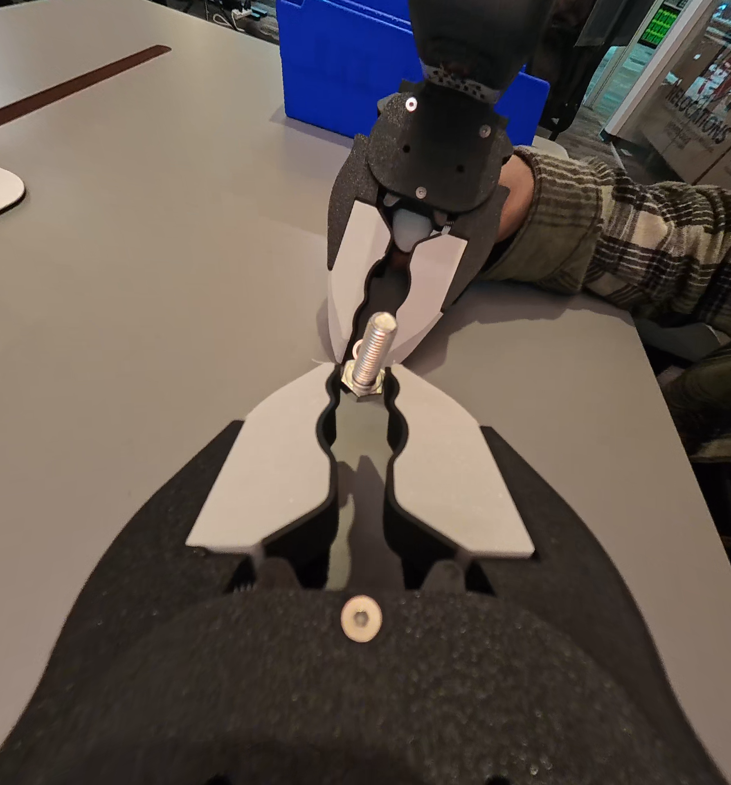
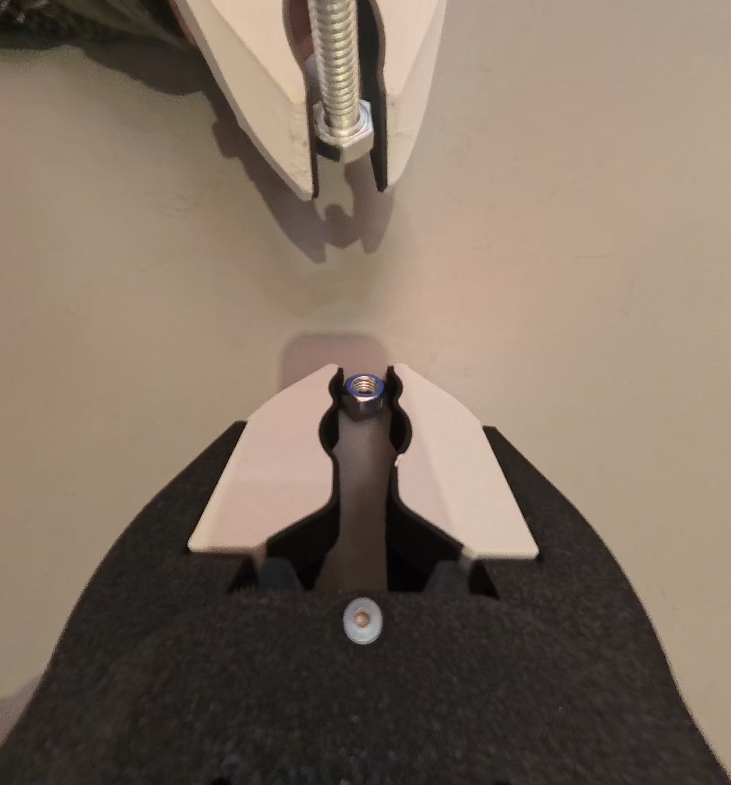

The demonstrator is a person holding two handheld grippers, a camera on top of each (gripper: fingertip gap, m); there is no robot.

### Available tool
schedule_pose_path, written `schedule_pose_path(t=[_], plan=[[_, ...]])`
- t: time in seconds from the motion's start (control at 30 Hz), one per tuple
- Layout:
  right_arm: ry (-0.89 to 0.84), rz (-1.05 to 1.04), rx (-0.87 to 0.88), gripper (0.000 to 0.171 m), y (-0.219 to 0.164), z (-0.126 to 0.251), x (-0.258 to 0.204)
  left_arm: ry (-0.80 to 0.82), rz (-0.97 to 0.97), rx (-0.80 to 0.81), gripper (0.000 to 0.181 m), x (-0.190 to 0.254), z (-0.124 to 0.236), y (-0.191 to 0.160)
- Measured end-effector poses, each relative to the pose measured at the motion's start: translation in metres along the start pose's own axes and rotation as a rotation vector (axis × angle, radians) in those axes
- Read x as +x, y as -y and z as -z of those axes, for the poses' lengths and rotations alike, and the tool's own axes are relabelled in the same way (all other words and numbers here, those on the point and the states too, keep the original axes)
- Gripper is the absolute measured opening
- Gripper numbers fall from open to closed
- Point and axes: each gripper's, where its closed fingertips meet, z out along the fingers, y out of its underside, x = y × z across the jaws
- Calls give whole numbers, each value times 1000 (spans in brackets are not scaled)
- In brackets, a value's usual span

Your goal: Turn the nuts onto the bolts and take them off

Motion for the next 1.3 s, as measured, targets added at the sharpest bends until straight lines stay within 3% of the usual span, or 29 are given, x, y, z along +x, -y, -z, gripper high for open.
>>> schedule_pose_path(t=[0.03,0.2,0.4,0.57,0.67,0.8,0.87,1.03,1.17,1.3], plan=[[0,1,0,19,0,0,0,-3,1,0,19,0,0,0],[-4,9,0,22,-1,1,-1,-9,-11,11,19,2,0,2],[-27,50,51,40,7,10,-3,-24,-10,58,19,2,4,8],[-68,112,406,29,94,59,-9,-30,-66,126,19,11,8,22],[-71,223,384,28,118,60,-15,-35,-87,140,19,17,7,26],[-22,307,278,28,120,40,-21,-40,-95,126,19,20,5,25],[23,316,253,10,118,36,-23,-32,-101,117,19,20,4,23],[105,181,417,9,138,46,-19,-48,-84,233,20,19,15,38],[208,-10,658,9,159,66,-15,-56,-62,339,41,16,24,51],[197,-13,671,9,151,59,-15,-54,-99,322,45,22,15,47]])
